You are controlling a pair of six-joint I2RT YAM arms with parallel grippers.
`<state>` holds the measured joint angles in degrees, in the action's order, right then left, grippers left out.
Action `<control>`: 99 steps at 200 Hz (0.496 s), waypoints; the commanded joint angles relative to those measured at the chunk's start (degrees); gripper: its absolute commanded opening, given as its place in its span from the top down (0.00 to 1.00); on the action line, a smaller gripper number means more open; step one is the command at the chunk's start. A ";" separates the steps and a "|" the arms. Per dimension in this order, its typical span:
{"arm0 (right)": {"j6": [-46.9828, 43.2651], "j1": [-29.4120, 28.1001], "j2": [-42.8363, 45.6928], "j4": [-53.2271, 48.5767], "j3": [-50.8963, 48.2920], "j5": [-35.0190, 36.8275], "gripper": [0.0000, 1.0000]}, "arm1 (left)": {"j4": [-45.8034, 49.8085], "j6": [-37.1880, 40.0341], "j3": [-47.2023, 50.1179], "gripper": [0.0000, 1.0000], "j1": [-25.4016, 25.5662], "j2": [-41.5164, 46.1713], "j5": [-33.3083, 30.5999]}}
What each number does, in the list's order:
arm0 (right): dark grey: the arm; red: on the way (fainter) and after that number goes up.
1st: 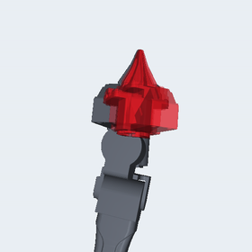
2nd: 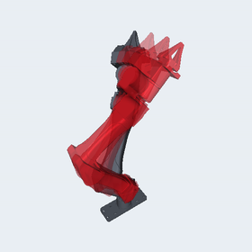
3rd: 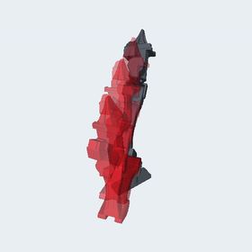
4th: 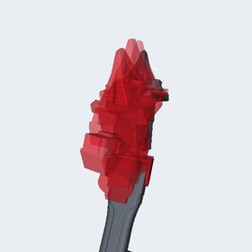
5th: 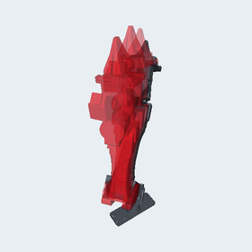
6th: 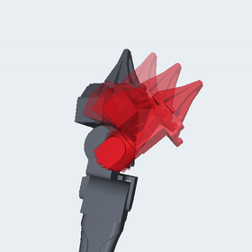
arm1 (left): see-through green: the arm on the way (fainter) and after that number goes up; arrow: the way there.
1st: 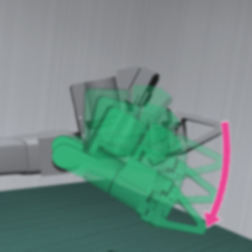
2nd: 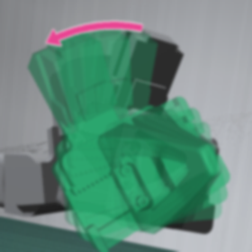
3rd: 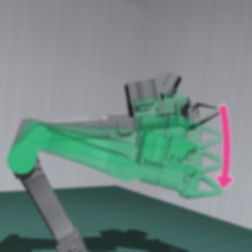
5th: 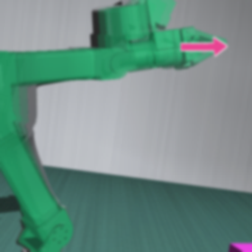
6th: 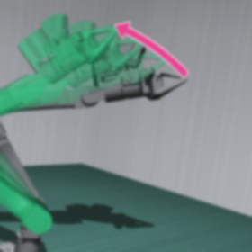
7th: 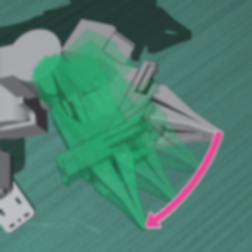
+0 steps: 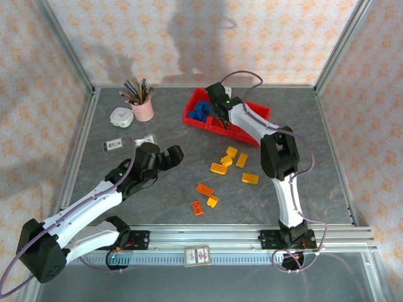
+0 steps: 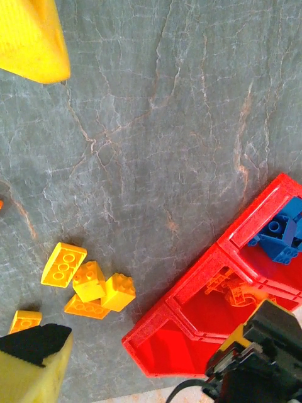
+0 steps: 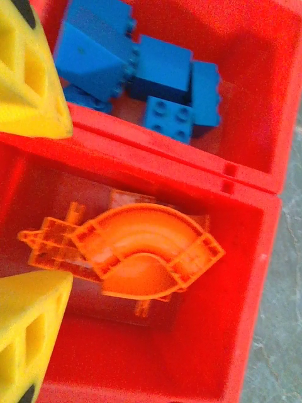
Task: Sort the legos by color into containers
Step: Place the lego in the container, then pick up the lego from the bottom-center of the table.
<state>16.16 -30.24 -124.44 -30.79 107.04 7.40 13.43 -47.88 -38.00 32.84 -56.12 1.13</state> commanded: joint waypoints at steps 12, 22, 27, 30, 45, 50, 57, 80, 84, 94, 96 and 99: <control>-0.67 -4.27 10.99 2.90 -9.48 -0.92 0.39 | 0.20 0.40 -0.11 0.01 -0.50 3.35 0.35; -0.64 -5.50 13.15 3.33 -12.94 -1.17 0.38 | 1.06 0.29 0.36 0.01 -0.45 4.43 0.41; -0.71 -6.09 14.34 3.67 -14.66 -1.68 0.38 | 1.51 0.18 0.53 0.01 -0.49 4.95 0.43; -0.84 -6.45 14.99 3.85 -15.80 -1.88 0.37 | 1.82 0.11 0.69 0.01 -0.50 5.30 0.45; -0.81 -8.32 18.31 4.67 -21.03 -2.44 0.36 | 3.36 -0.35 1.63 0.01 -0.51 7.12 0.41; -0.62 -9.01 19.27 4.67 -22.52 -2.20 0.35 | 3.73 -0.52 2.02 0.01 -0.49 7.83 0.39; -0.57 -9.90 20.49 4.37 -24.29 -2.04 0.34 | 4.28 -0.83 2.68 0.01 -0.50 8.85 0.37; -0.61 -13.18 24.57 3.77 -29.90 -2.62 0.33 | 5.90 -1.75 4.56 0.01 -0.52 11.64 0.30; -1.01 -13.82 25.15 3.80 -30.89 -3.15 0.33 | 6.26 -1.97 4.81 0.01 -0.51 12.02 0.27; -1.42 -15.57 26.25 2.95 -32.43 -2.96 0.32 | 7.05 -2.42 5.40 0.01 -0.51 13.05 0.24; -1.40 -15.95 26.37 2.69 -32.76 -2.73 0.32 | 7.16 -2.51 5.52 0.01 -0.50 13.27 0.27; -1.45 -16.59 26.61 2.32 -33.17 -2.37 0.31 | 7.28 -2.68 5.63 0.01 -0.54 13.57 0.28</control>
<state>15.77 -43.59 -101.71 -27.03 77.10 4.54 16.95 -48.82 -34.04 32.84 -44.77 1.15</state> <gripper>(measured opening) 0.678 0.993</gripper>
